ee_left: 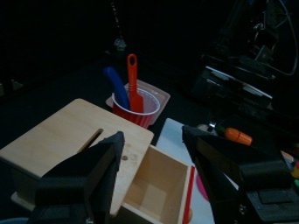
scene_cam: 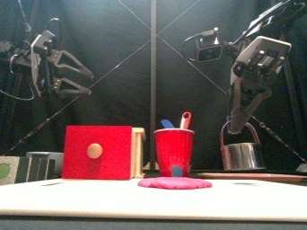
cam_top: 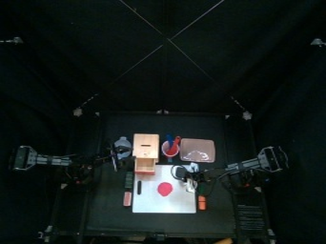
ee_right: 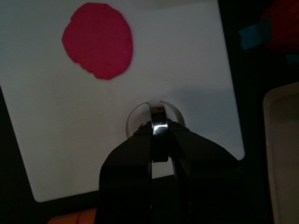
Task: Get the cutter from the drawer then cut the dough then place the extra dough in the bowl
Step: Shut the drawer
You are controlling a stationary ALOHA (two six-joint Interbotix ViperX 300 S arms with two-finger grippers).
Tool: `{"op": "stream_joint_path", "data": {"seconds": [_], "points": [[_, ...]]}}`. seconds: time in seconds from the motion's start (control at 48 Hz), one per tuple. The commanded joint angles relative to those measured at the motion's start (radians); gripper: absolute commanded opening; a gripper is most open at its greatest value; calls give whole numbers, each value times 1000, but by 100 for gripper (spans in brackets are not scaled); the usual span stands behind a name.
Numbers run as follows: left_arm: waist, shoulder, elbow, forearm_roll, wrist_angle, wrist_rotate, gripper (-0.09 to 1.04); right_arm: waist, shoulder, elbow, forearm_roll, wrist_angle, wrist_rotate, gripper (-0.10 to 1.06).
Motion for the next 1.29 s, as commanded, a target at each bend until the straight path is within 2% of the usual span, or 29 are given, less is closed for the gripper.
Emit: {"op": "stream_joint_path", "data": {"seconds": [0.021,0.208,0.438,0.583,0.667,0.833,0.917,1.042,1.146,1.292], "points": [[11,0,-28,0,-5,2,90,0,-11,6,8,-26,2,47],[18,0,-26,0,-5,2,90,-3,12,15,29,-48,3,52],[35,12,-25,0,5,3,90,-5,12,6,48,-43,3,70],[46,23,-34,3,23,5,90,-5,3,-18,51,-44,3,74],[61,28,-43,20,31,5,90,-6,3,-61,31,-52,2,74],[138,58,-109,100,84,9,89,-18,31,-178,-91,-114,-2,74],[196,80,-163,109,146,9,89,-20,67,-215,-146,-179,-2,74],[314,132,-273,106,322,11,89,-23,140,-259,-193,-285,-2,73],[390,189,-387,155,508,20,89,-28,201,-287,-198,-339,-3,68],[428,262,-500,276,663,34,84,-28,250,-308,-198,-379,-3,55]]}}
